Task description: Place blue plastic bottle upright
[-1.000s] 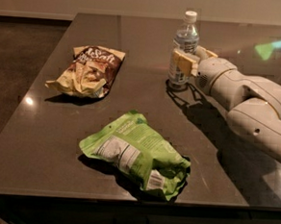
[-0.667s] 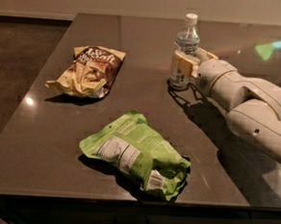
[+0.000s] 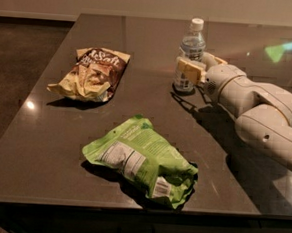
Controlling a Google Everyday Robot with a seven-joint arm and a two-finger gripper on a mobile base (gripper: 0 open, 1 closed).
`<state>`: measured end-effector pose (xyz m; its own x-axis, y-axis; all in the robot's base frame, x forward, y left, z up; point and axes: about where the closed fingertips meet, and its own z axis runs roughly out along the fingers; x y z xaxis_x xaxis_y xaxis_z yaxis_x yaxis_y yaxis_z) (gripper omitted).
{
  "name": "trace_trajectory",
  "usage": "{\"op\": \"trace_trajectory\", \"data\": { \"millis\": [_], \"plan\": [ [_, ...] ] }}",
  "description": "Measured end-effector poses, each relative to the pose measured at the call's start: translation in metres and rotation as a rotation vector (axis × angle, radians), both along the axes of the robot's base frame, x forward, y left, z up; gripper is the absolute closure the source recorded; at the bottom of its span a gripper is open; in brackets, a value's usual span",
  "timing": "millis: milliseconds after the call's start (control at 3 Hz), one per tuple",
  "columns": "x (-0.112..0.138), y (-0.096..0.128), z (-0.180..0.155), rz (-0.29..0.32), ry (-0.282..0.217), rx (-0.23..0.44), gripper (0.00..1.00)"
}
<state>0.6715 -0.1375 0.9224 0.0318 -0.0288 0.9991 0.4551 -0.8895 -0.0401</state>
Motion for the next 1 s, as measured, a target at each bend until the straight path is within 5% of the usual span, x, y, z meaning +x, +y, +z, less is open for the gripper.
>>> {"op": "trace_trajectory", "data": {
  "millis": [667,1000],
  "plan": [
    [-0.004,0.001,0.011,-0.009,0.002,0.004,0.00],
    [-0.017,0.011,0.048,-0.024,0.011,0.026,0.00]
  ]
}}
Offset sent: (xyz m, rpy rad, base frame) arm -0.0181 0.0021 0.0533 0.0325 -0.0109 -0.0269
